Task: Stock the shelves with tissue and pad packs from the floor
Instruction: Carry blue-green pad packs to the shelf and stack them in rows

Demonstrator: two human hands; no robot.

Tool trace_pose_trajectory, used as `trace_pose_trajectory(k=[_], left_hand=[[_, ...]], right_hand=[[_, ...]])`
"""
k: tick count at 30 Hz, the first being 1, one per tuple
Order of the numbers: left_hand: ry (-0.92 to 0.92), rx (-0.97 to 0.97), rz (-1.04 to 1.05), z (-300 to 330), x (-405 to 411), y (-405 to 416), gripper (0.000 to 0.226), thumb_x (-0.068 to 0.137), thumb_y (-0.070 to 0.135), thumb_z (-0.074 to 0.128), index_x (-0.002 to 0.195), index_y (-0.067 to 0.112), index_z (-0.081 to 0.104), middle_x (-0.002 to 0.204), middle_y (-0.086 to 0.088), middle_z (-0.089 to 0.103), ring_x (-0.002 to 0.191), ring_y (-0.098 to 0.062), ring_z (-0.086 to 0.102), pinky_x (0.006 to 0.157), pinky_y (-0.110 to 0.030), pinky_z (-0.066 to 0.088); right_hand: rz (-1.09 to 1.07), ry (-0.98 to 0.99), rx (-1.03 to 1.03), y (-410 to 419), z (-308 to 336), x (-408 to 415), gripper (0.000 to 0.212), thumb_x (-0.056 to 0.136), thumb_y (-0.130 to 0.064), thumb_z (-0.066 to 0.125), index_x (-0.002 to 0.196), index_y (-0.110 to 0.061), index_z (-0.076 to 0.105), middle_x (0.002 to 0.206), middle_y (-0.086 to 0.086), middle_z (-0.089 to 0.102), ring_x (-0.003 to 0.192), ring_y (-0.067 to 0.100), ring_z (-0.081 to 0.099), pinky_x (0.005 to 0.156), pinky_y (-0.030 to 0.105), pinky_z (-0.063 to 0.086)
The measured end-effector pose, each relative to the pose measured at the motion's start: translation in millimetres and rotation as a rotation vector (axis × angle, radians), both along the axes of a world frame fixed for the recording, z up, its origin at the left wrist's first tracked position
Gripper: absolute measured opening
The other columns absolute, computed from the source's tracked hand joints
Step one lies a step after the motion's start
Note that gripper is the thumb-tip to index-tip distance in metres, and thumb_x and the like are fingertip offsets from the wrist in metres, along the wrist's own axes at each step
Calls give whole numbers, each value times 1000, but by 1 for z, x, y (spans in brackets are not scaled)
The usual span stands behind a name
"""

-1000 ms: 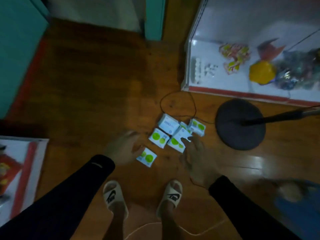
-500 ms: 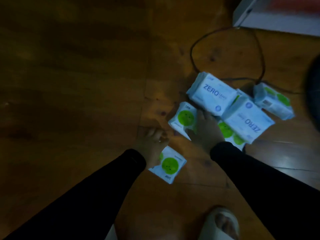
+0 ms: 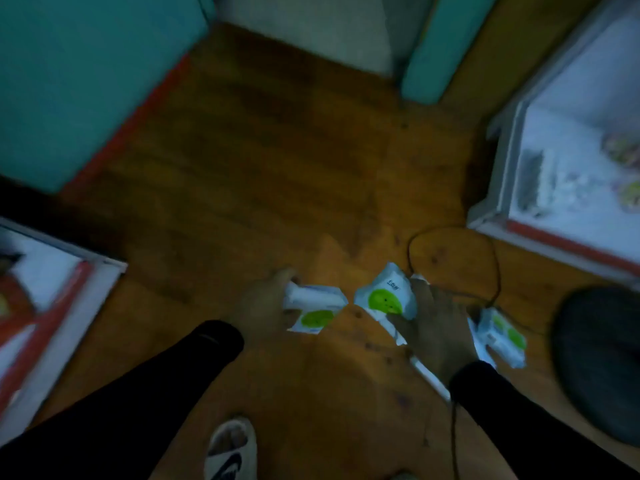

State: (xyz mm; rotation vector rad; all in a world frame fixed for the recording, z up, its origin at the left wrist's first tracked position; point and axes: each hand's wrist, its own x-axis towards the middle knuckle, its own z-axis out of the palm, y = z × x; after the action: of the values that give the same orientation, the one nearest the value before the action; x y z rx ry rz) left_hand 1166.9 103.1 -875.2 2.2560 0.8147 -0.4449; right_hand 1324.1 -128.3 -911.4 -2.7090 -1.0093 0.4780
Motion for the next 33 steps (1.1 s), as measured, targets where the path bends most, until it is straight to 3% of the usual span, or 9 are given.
trace_pose_trajectory(k=[3,5,8,13,18,21,24,28,33], left_hand=[[-187,-50,123,128,-5,41,49,80,23,72,118,28,42,107,4,49,93,-16,55,73,-29,44],[-339,18,225,225,-15,73,55,77,20,74,119,31,41,108,8,51,94,-10,54,73,-19,42],[-474,83,330,369,-45,101,59,74,22,77,116,39,40,102,22,56,88,5,57,70,-7,40],[-631,256,522,597,-124,134,40,67,38,82,99,28,61,87,10,69,77,-8,66,71,-34,54],[-769,550,552,767,-220,151,37,77,51,72,107,36,56,92,18,65,84,-3,62,71,-20,48],[-766,639,648,837,-278,165,38,85,46,65,119,37,51,97,8,66,84,-13,64,72,-28,53],[-832,589,771,877,-338,186,37,83,26,71,113,29,51,92,2,64,73,-17,68,56,-37,59],[-729,596,887,898,-405,217,52,67,12,75,111,22,51,87,-8,65,73,-26,67,67,-43,59],[-662,755,982,917,-450,252,47,66,23,79,104,25,51,86,1,63,75,-17,57,57,-27,42]], right_hand=[[90,-66,170,53,136,24,51,78,-52,59,113,-16,52,95,8,60,83,36,56,66,43,48],[136,-91,274,93,232,33,44,76,-39,70,111,-16,55,96,7,60,83,34,55,67,41,46],[220,-137,411,150,371,34,41,74,-39,64,109,-19,57,97,1,60,84,29,53,72,38,42],[382,-189,650,233,589,-13,49,82,-31,70,126,-21,51,112,0,54,101,19,45,77,31,38],[591,-294,845,307,760,-87,53,78,-30,76,123,-13,55,111,9,57,97,30,52,82,40,45],[696,-356,931,344,831,-143,52,78,-32,75,121,-13,55,109,10,58,94,30,53,82,40,44],[805,-378,1004,380,875,-202,50,76,-31,74,120,-14,56,106,8,59,92,30,55,82,41,47],[914,-424,1020,428,891,-265,53,72,-32,69,119,-14,55,105,8,59,92,33,56,82,42,48],[1013,-383,946,482,891,-313,54,66,-38,61,117,-18,56,98,6,59,89,31,56,78,45,49]])
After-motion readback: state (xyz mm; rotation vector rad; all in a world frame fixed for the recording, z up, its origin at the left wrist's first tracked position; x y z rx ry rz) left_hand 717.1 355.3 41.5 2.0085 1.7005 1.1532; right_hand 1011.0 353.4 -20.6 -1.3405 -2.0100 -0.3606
